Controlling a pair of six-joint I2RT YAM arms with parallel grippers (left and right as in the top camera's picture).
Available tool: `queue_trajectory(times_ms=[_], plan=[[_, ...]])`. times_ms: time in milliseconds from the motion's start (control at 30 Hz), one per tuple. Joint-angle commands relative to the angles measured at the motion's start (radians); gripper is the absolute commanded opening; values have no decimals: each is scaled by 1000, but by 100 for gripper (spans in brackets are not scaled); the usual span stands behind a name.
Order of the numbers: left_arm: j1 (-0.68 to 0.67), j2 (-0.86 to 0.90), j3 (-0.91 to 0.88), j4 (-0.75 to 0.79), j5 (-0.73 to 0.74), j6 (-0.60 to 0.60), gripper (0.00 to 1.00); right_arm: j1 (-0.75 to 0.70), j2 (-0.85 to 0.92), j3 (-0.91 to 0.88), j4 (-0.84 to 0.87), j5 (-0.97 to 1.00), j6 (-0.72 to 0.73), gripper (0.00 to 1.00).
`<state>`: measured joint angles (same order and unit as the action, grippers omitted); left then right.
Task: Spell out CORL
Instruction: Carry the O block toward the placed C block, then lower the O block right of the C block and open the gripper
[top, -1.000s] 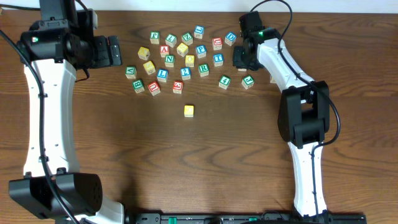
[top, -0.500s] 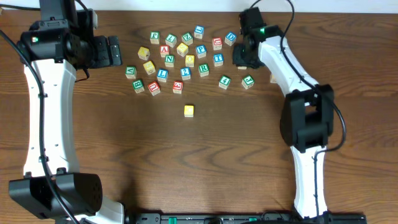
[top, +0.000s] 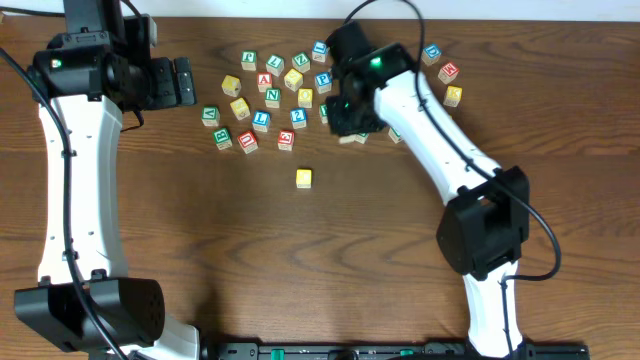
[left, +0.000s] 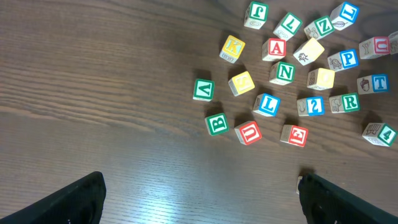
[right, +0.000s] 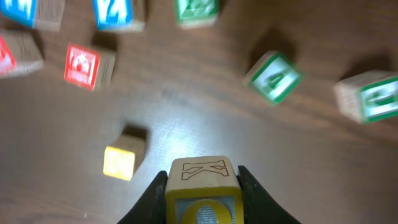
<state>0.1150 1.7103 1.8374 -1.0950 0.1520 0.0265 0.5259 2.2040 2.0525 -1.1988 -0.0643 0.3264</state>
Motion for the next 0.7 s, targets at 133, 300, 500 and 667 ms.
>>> queue_trajectory(times_ms=[133, 300, 500, 667], plan=[[-3, 2, 26, -2, 5, 6, 98, 68, 7, -169, 63, 5, 143, 18], [-3, 2, 26, -2, 5, 6, 98, 116, 7, -269, 191, 6, 206, 22], [-3, 2, 26, -2, 5, 6, 98, 161, 7, -305, 238, 104, 273, 23], [-3, 2, 26, -2, 5, 6, 98, 170, 7, -307, 245, 126, 289, 25]])
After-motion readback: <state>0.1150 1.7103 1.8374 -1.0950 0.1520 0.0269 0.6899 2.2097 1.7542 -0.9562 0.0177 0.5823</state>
